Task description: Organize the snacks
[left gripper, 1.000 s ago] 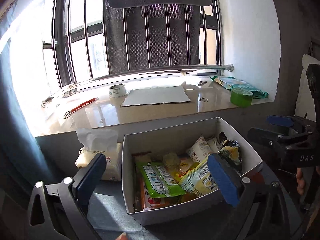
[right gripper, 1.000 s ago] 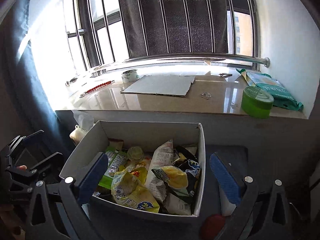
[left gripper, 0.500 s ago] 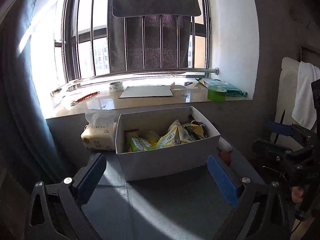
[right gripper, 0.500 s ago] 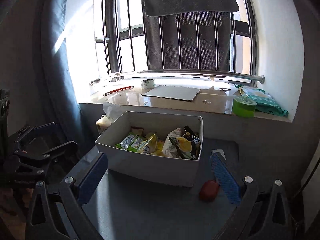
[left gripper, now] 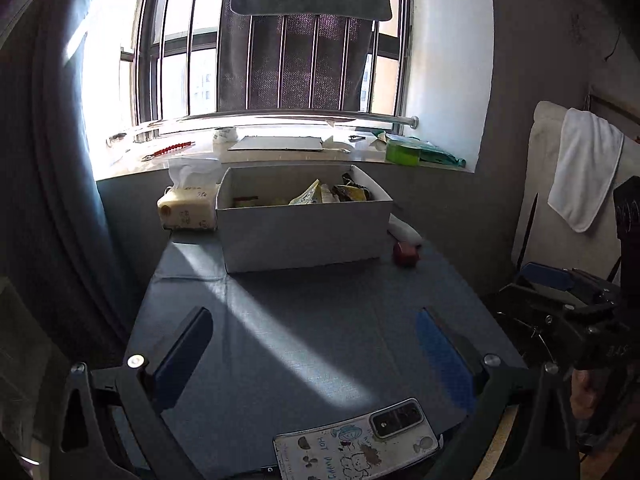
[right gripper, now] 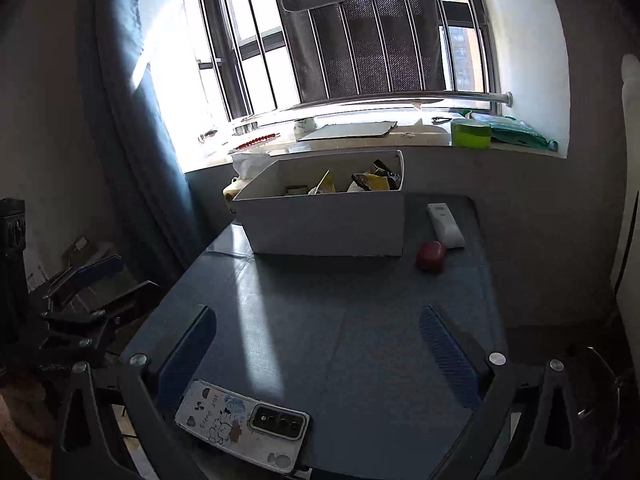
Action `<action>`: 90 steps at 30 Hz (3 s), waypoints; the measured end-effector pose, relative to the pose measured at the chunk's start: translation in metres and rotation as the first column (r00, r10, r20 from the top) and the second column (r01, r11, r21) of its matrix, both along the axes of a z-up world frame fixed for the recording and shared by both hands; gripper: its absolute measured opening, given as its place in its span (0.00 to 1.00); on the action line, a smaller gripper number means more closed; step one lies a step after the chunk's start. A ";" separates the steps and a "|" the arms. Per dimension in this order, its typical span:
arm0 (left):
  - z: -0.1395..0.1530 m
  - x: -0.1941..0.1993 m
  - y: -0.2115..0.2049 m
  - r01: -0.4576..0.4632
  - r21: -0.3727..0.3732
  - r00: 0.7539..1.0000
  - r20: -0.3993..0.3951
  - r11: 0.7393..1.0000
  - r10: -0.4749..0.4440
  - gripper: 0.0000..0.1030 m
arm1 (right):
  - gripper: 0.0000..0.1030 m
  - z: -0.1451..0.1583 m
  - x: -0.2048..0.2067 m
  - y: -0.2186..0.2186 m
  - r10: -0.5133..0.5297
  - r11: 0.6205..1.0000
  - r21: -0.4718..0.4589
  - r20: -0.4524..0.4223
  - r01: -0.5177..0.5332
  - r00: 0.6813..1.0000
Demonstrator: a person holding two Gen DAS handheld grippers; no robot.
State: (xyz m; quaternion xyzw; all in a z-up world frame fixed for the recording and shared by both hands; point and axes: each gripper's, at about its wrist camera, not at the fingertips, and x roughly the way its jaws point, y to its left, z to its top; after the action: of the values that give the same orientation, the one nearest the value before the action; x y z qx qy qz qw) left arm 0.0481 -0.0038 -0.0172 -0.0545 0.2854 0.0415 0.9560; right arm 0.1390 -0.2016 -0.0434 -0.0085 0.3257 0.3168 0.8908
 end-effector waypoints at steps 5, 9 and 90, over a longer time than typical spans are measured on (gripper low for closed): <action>0.002 -0.002 0.002 -0.012 -0.003 1.000 0.006 1.000 0.012 1.00 | 1.00 0.002 0.000 -0.002 -0.011 1.000 -0.008 0.007 0.011 1.000; 0.003 0.000 0.004 -0.013 -0.006 1.000 0.004 1.000 0.013 1.00 | 1.00 -0.001 -0.002 -0.001 -0.009 1.000 -0.012 -0.001 0.009 1.000; -0.011 0.006 0.008 -0.006 -0.001 0.999 -0.036 1.000 0.006 1.00 | 1.00 -0.015 -0.004 0.007 0.015 0.999 -0.048 -0.028 -0.016 1.000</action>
State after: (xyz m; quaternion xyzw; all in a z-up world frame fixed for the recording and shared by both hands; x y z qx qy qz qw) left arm 0.0544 0.0040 -0.0280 -0.0549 0.3022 0.0452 0.9506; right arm 0.1354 -0.1946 -0.0584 -0.0280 0.3455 0.3157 0.8833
